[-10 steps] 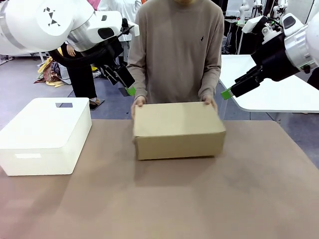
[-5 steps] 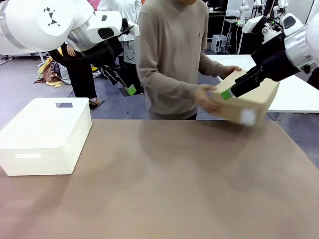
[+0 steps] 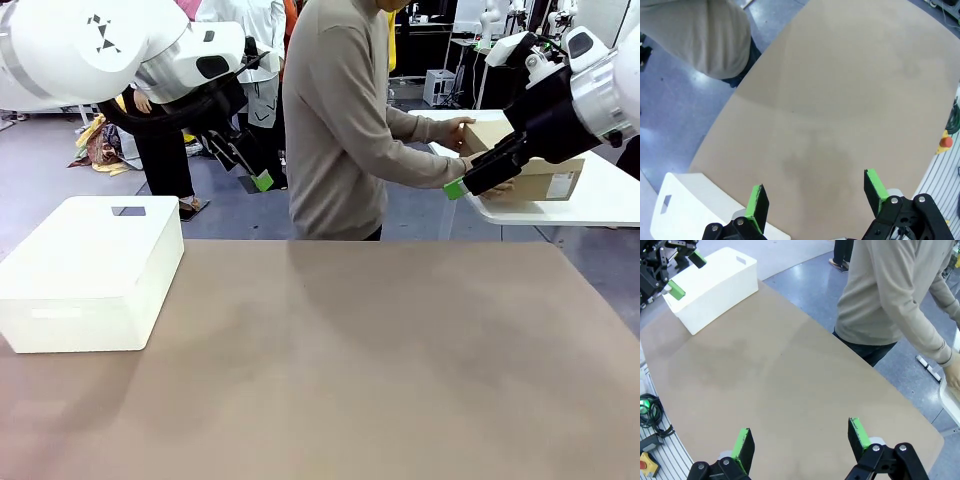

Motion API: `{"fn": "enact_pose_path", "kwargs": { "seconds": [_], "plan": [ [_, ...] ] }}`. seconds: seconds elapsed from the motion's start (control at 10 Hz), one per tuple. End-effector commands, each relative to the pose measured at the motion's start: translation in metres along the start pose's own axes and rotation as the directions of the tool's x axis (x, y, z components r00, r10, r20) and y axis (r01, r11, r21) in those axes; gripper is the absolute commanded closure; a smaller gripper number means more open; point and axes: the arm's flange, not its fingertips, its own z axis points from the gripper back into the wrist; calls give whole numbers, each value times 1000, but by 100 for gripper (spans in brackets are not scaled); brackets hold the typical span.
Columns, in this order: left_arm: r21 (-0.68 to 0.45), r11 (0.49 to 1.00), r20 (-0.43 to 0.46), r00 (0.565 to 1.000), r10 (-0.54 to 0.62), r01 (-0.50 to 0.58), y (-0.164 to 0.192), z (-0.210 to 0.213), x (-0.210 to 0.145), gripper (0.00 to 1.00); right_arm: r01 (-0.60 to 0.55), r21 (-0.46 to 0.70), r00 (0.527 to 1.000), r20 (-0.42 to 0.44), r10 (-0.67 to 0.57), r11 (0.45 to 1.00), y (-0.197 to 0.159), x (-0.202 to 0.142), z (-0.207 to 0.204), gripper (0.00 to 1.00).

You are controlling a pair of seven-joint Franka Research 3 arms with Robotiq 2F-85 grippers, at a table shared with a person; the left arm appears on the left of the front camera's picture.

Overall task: Pack the shoes into the box.
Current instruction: Press down on the lid of the Shoes Box.

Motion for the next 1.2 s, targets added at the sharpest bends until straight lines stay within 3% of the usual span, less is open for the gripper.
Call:
{"fn": "enact_pose_path", "kwargs": {
  "seconds": [0.0,1.1],
  "plan": [
    [5,1000,-6,1000,-4,4,0,2,-1,0,14,-19,1000,0,-14,1000,2,-2,-2,0],
    [5,1000,-6,1000,-4,4,0,2,-1,0,14,-19,1000,0,-14,1000,2,-2,-2,0]
  ]
}}
